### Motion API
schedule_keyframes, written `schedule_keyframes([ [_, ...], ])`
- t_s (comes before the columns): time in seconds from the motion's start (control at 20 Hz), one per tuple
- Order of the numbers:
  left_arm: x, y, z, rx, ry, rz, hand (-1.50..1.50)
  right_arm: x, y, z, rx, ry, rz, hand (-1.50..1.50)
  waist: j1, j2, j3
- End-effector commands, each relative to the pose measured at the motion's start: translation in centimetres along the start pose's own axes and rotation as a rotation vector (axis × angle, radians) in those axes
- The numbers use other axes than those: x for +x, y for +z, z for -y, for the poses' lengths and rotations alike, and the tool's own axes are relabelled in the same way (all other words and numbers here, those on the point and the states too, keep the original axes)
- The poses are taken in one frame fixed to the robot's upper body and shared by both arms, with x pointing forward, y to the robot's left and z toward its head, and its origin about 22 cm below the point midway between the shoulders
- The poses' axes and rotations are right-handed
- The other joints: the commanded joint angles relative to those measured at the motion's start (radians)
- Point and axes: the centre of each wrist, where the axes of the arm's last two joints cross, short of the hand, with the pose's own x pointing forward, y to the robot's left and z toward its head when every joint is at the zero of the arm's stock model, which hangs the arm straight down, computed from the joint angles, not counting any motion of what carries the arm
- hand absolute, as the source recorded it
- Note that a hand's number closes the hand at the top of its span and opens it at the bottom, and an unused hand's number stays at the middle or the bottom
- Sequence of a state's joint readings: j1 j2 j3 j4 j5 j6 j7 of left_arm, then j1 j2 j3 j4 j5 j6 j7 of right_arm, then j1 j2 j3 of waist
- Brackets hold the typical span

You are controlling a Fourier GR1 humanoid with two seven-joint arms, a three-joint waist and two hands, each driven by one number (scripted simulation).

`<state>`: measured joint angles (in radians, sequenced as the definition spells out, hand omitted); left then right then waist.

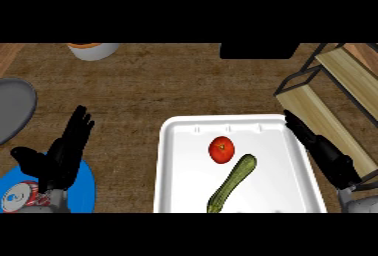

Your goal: Pick the squash from the tray and place it in the tiered shelf

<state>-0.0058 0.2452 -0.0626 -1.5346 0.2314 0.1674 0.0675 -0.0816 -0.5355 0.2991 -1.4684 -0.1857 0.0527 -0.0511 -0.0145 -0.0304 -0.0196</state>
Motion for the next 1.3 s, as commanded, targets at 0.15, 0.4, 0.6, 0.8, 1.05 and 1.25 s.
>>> schedule_keyframes([
  [0.15, 3.2, -1.6, -1.5, 0.019, -0.072, 0.068, 0.00, 4.7, 0.5, 2.1, -0.517, -0.014, 0.157, 1.50, -0.044, 0.011, 0.017],
  [0.4, 4.0, -1.7, -2.2, 0.022, -0.079, 0.050, 0.00, 0.5, 2.9, 0.6, -0.952, -0.320, -0.084, -1.50, -0.098, 0.008, 0.022],
  [0.6, 5.9, -2.8, -1.5, -0.029, -0.085, 0.073, 0.00, 5.6, 5.4, -2.7, -0.916, -0.411, 0.202, -1.50, -0.039, 0.018, 0.019],
  [0.8, 7.3, -4.4, -0.6, -0.057, -0.083, 0.071, 0.00, 8.9, 9.2, -5.9, -0.802, -0.329, 0.194, -1.50, -0.012, 0.026, 0.018],
  [1.05, 6.7, -4.1, -0.7, -0.053, -0.086, 0.088, 0.00, 10.5, 11.7, -6.0, -0.576, -0.163, -0.082, -1.50, -0.001, 0.029, 0.013],
  [1.25, 6.8, -4.4, -0.2, -0.076, -0.080, 0.087, 0.00, 9.2, 12.4, -4.0, -0.477, 0.195, -0.308, -1.50, 0.008, 0.041, 0.003],
])
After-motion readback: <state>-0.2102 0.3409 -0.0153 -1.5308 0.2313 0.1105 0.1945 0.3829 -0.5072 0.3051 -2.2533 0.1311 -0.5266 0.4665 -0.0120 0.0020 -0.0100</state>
